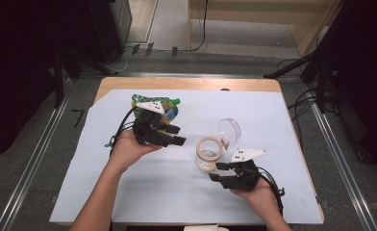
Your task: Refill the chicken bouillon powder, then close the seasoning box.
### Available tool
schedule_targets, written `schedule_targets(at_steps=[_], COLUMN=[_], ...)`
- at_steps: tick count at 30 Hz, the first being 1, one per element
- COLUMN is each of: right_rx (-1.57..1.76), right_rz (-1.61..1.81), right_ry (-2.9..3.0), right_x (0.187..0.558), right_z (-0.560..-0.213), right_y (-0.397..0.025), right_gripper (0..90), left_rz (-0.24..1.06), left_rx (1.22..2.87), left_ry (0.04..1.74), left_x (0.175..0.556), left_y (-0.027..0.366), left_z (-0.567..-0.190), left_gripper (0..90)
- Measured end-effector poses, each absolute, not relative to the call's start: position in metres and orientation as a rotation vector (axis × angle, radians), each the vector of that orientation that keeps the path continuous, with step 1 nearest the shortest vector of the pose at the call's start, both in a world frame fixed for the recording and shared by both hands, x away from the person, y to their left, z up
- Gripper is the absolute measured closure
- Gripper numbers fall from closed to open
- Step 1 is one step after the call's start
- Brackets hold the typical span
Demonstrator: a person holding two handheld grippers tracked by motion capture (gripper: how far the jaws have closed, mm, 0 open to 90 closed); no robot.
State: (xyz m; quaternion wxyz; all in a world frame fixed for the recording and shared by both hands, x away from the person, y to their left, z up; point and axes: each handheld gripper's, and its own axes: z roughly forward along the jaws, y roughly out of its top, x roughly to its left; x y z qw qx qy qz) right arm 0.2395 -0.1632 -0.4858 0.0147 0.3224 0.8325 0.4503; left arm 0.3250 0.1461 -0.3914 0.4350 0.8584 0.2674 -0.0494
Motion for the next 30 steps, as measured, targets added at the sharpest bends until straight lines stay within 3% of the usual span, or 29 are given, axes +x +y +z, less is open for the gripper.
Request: schedule_targets(at_steps=[30], right_rx=[0.858], right_rz=[1.466], right_ry=[2.678], right_x=[0.225], right_z=[-0.484], right_y=[-0.138], right_gripper=[51.0], left_rz=[-0.042], left_rx=[2.098], left_ry=[0.787], left_x=[0.329], left_y=[0.213], left_z=[-0.391], left_gripper=[43.2])
